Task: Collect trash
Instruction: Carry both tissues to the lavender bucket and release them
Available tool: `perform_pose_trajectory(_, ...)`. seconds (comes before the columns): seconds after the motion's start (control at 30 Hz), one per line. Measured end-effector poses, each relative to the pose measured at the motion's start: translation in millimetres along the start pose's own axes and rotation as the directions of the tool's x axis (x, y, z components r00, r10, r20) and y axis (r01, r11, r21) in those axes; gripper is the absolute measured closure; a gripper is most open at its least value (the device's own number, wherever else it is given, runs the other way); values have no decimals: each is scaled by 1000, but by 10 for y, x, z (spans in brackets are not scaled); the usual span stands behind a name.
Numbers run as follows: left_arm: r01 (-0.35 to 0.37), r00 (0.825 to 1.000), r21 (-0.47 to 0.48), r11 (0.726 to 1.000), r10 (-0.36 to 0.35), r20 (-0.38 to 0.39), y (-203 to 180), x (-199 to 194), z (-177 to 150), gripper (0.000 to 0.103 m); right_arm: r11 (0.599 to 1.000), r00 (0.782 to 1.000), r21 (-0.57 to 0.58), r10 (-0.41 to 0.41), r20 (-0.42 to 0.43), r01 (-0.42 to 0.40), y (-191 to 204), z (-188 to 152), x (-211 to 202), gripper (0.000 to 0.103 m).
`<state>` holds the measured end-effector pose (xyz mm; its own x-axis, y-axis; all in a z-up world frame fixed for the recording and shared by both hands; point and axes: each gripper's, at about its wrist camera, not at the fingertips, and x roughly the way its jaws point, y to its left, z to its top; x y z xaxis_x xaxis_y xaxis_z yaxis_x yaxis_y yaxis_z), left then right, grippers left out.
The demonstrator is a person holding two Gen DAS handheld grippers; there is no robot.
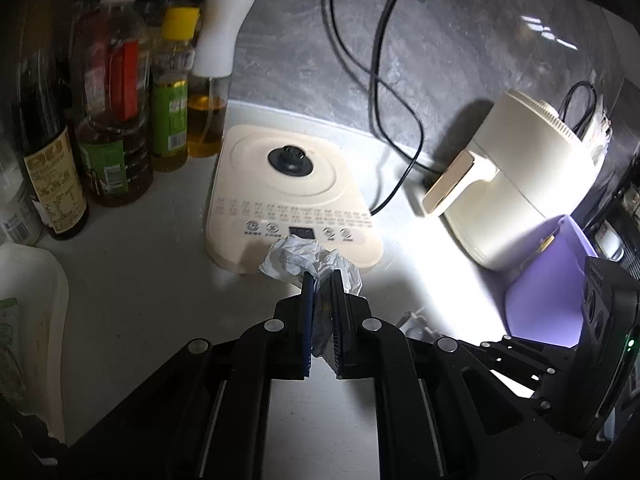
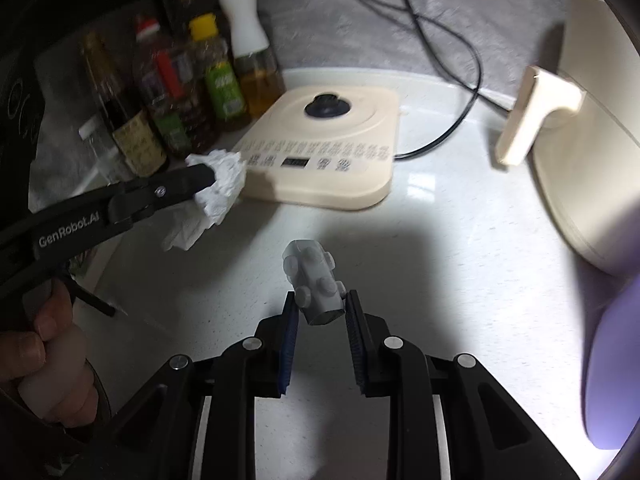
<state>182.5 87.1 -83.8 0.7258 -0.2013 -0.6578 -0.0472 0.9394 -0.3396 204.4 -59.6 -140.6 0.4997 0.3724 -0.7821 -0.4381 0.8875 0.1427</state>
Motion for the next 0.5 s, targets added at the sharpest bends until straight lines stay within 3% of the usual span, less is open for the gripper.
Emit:
perform_pose_trajectory(0.23, 66, 997, -8, 998, -66, 46, -358, -148, 123, 94, 999, 993, -11, -45, 113, 47, -157, 34, -549, 78)
perform_pose_trajectory(0.43, 118, 987, 46, 992, -123, 100, -961, -351, 320, 94, 997, 967, 5, -70, 244, 71, -529, 94, -1273, 77)
perform_pose_trajectory(0.5, 143, 980, 95, 985, -154, 125, -1206, -427, 370, 94, 996, 948, 27, -88, 306, 84, -691, 104, -1576, 77)
